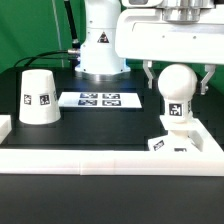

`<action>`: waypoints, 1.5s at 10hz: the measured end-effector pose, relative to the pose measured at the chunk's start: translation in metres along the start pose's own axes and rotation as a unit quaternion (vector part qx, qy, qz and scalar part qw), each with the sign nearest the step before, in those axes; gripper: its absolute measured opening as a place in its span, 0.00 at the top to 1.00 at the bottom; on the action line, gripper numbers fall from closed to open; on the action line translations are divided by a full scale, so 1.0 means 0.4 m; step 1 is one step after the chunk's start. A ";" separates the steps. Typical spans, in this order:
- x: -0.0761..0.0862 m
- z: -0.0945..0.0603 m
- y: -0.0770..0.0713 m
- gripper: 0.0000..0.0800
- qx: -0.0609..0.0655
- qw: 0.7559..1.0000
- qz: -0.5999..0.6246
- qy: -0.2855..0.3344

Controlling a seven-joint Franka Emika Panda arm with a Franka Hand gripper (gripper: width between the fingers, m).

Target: Assemble lamp

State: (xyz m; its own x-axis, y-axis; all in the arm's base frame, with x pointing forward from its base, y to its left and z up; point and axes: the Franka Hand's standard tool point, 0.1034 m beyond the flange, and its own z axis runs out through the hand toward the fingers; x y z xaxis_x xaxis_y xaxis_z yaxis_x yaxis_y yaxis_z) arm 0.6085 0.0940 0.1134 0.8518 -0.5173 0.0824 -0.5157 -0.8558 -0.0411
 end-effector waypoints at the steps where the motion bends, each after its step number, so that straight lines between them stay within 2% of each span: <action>1: -0.003 0.000 -0.002 0.27 0.001 0.999 0.052 -0.006; 5: -0.006 0.003 -0.002 0.27 0.003 0.981 0.191 -0.028; 7: -0.007 0.003 -0.002 0.27 0.003 0.978 0.207 -0.030; 9: -0.008 0.004 -0.004 0.15 0.005 0.987 0.157 -0.030; 12: -0.008 0.005 -0.007 0.13 0.010 1.000 0.005 -0.025; 15: -0.009 0.004 -0.011 0.13 0.016 0.986 -0.166 -0.021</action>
Offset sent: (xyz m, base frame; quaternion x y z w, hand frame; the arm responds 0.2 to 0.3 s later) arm 0.0094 0.0090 -0.0058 0.0034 -0.0206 0.2090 0.9777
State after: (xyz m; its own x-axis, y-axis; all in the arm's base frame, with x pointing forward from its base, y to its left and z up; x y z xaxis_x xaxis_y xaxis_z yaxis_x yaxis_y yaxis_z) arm 0.6079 0.0994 0.1118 0.9764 -0.2088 0.0551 -0.2062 -0.9773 -0.0494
